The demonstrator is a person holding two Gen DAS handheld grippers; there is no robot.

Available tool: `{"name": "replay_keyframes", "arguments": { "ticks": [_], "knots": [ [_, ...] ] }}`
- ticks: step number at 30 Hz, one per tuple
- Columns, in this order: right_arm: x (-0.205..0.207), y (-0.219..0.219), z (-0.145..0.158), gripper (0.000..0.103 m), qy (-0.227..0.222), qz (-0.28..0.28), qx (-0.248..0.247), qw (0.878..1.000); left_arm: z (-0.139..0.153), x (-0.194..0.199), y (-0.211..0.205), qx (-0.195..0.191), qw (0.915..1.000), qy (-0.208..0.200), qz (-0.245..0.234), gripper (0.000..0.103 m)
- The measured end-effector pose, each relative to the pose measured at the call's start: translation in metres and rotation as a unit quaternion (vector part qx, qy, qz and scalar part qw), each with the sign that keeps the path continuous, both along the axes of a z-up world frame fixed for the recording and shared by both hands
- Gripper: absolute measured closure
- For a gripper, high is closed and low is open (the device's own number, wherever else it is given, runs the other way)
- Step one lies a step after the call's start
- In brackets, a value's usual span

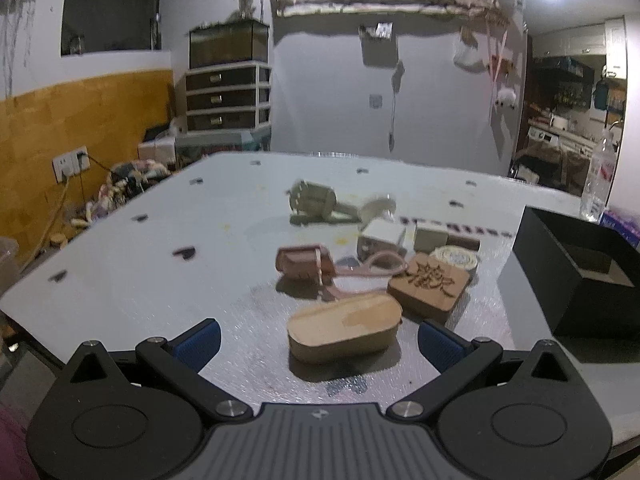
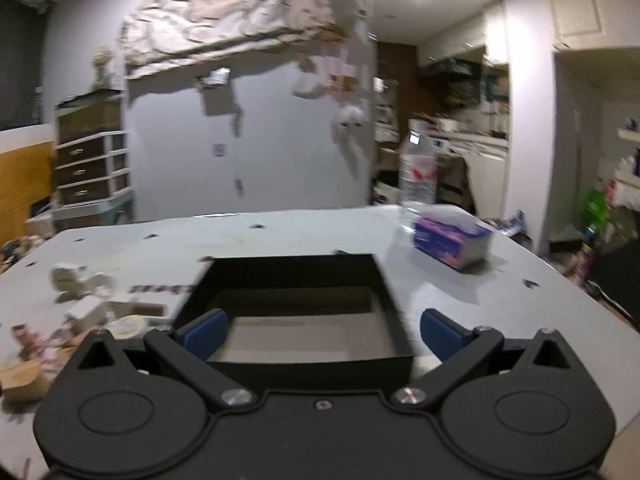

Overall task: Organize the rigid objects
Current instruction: 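Grasp the oval wooden block with the left gripper while the right tool steadies the black box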

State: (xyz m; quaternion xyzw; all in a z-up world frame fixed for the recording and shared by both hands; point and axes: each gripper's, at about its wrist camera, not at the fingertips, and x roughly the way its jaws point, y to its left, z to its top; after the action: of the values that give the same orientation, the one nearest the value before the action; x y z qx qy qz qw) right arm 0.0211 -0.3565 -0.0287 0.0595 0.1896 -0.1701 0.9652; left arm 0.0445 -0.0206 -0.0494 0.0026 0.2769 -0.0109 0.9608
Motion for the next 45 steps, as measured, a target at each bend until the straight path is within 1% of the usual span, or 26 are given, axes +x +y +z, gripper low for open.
{"name": "replay_keyframes", "arguments": {
  "ticks": [3,8,10,11,12,14,15,16,17,18,20,22,24,25,26,27,28,29,34,38,41,43,45],
  "knots": [
    [0.008,-0.023,-0.002,0.0,0.013,-0.018,0.02,1.0,-0.007,0.011,-0.003,-0.005,0.9998,0.019,0.005,0.0],
    [0.032,-0.056,-0.008,0.0,0.073,-0.024,0.042,0.996,-0.016,0.031,-0.007,-0.009,0.9987,0.048,0.016,0.0],
    [0.04,-0.063,-0.01,0.011,0.092,-0.029,0.043,0.994,-0.018,0.039,-0.009,-0.01,0.998,0.058,0.02,0.0],
    [0.044,-0.066,-0.011,0.022,0.098,-0.024,0.048,0.994,-0.02,0.043,-0.009,-0.011,0.9977,0.064,0.021,0.0],
    [0.047,-0.07,-0.013,0.031,0.104,-0.018,0.055,0.993,-0.021,0.046,-0.01,-0.012,0.9973,0.07,0.022,0.0],
    [0.054,-0.073,-0.015,0.037,0.115,-0.01,0.067,0.991,-0.025,0.052,-0.014,-0.012,0.9965,0.08,0.02,0.0],
    [0.057,-0.073,-0.016,0.045,0.12,-0.005,0.068,0.99,-0.026,0.054,-0.015,-0.011,0.9961,0.086,0.018,0.0],
    [0.059,-0.073,-0.017,0.05,0.124,0.0,0.068,0.99,-0.028,0.056,-0.017,-0.011,0.9956,0.091,0.016,0.0],
    [0.062,-0.074,-0.018,0.058,0.127,0.004,0.069,0.989,-0.03,0.058,-0.018,-0.01,0.9951,0.097,0.015,0.0],
    [0.064,-0.075,-0.019,0.063,0.128,0.008,0.072,0.989,-0.032,0.06,-0.019,-0.011,0.9945,0.103,0.015,0.0],
    [0.068,-0.076,-0.021,0.067,0.132,0.014,0.075,0.988,-0.035,0.062,-0.021,-0.009,0.9938,0.11,0.016,0.0],
    [0.072,-0.076,-0.022,0.068,0.136,0.013,0.071,0.988,-0.037,0.061,-0.025,0.004,0.9942,0.106,0.017,0.0],
    [0.075,-0.076,-0.023,0.074,0.138,0.01,0.061,0.988,-0.039,0.059,-0.029,0.016,0.9945,0.102,0.015,0.0],
    [0.077,-0.076,-0.024,0.075,0.141,0.012,0.061,0.988,-0.039,0.057,-0.029,0.015,0.9951,0.096,0.017,0.0],
    [0.077,-0.077,-0.025,0.079,0.142,0.017,0.065,0.988,-0.04,0.057,-0.03,0.015,0.9953,0.094,0.018,0.0],
    [0.078,-0.078,-0.025,0.089,0.143,0.025,0.074,0.987,-0.04,0.056,-0.029,0.015,0.9954,0.093,0.018,0.0],
    [0.078,-0.079,-0.025,0.092,0.145,0.023,0.08,0.986,-0.039,0.057,-0.029,0.014,0.9953,0.094,0.018,0.0],
    [0.079,-0.08,-0.025,0.1,0.148,0.017,0.077,0.986,-0.039,0.058,-0.029,0.014,0.9951,0.096,0.019,0.0],
    [0.075,-0.08,-0.026,0.1,0.147,0.025,0.072,0.986,-0.036,0.062,-0.028,0.009,0.994,0.108,0.019,0.0],
    [0.072,-0.079,-0.027,0.1,0.143,0.025,0.069,0.987,-0.032,0.066,-0.026,-0.03,0.9937,0.105,0.026,0.0],
    [0.071,-0.079,-0.027,0.099,0.139,0.023,0.074,0.987,-0.027,0.068,-0.025,-0.033,0.9941,0.093,0.045,0.0],
    [0.07,-0.079,-0.027,0.099,0.138,0.022,0.074,0.987,-0.024,0.07,-0.023,-0.038,0.9936,0.091,0.056,0.002],
    [0.07,-0.079,-0.027,0.099,0.136,0.022,0.074,0.988,-0.023,0.071,-0.02,-0.048,0.9923,0.092,0.068,0.008]
  ]
}}
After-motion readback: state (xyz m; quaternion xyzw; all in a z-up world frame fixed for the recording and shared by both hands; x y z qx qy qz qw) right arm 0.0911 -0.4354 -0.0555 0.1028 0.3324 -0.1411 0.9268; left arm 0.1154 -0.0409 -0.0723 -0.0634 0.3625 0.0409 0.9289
